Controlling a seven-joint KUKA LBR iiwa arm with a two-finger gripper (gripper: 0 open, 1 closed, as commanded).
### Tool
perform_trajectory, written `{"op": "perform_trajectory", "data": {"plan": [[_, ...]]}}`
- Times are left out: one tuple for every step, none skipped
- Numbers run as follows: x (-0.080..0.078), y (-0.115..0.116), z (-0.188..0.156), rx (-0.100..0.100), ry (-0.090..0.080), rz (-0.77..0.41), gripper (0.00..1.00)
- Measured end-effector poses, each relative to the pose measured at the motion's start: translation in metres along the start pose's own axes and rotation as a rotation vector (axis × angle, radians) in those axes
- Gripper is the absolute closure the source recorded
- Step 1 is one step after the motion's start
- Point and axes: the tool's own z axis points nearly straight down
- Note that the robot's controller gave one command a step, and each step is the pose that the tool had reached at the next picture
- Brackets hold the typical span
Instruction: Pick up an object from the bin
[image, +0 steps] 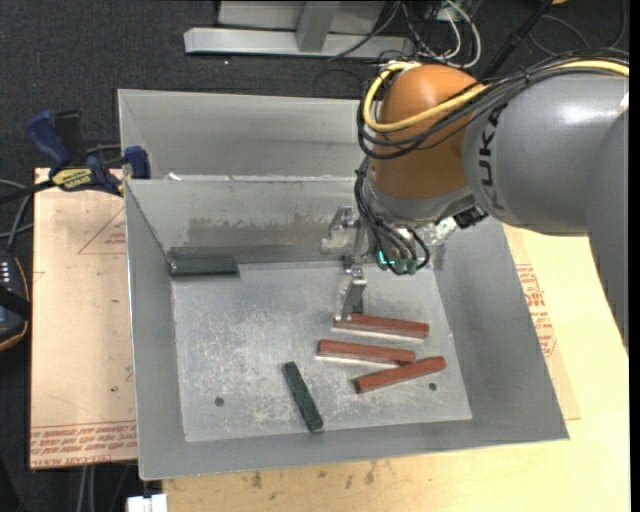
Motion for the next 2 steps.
{"op": "perform_trajectory", "data": {"plan": [[-0.002,0.0,-0.005,0.0,-0.008,0.001,0.0],[0.003,-0.019,0.018,-0.002,-0.017,-0.112,0.0]]}}
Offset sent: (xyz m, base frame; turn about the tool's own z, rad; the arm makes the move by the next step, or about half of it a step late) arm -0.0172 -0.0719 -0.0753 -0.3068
